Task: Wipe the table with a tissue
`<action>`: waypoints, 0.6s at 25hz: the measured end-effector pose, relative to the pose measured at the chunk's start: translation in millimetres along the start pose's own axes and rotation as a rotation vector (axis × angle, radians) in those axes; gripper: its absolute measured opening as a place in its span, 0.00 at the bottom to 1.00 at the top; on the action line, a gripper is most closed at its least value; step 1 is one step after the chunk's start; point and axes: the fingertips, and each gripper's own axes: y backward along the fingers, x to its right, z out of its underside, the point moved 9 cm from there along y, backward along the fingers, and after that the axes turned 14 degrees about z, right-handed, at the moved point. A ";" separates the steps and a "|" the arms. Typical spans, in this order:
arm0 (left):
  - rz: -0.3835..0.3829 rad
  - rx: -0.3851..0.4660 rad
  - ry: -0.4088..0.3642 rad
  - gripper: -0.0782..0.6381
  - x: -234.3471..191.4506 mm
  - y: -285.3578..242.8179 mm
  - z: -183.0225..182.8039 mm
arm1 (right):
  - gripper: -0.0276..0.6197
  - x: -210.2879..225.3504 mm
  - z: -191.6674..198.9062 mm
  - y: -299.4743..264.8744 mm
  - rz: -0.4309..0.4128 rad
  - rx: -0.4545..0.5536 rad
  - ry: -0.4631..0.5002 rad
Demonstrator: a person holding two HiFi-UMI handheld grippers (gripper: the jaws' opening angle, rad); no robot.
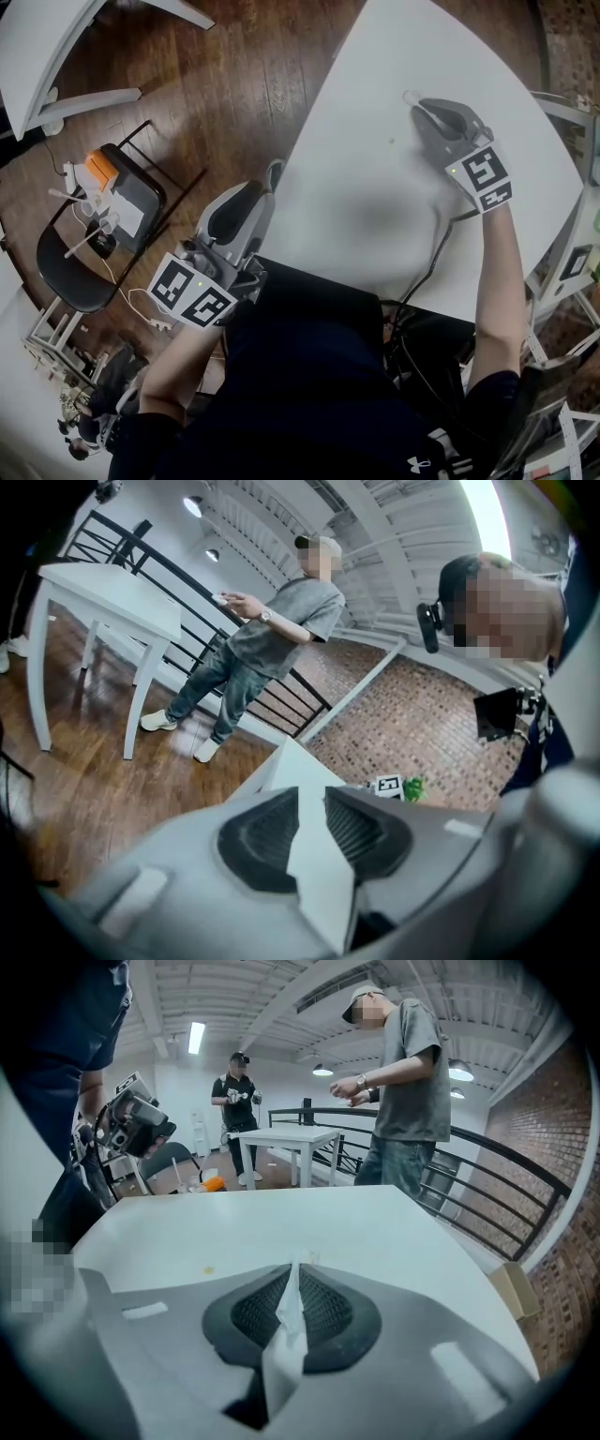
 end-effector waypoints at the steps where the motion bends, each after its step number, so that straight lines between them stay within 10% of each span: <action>1: 0.002 -0.001 0.000 0.23 0.4 1.2 0.1 | 0.09 -3.4 -0.1 0.5 -0.005 -0.002 -0.003; 15: 0.034 0.013 0.001 0.23 4.5 27.5 -5.7 | 0.09 -70.8 -10.9 6.1 -0.085 -0.066 0.041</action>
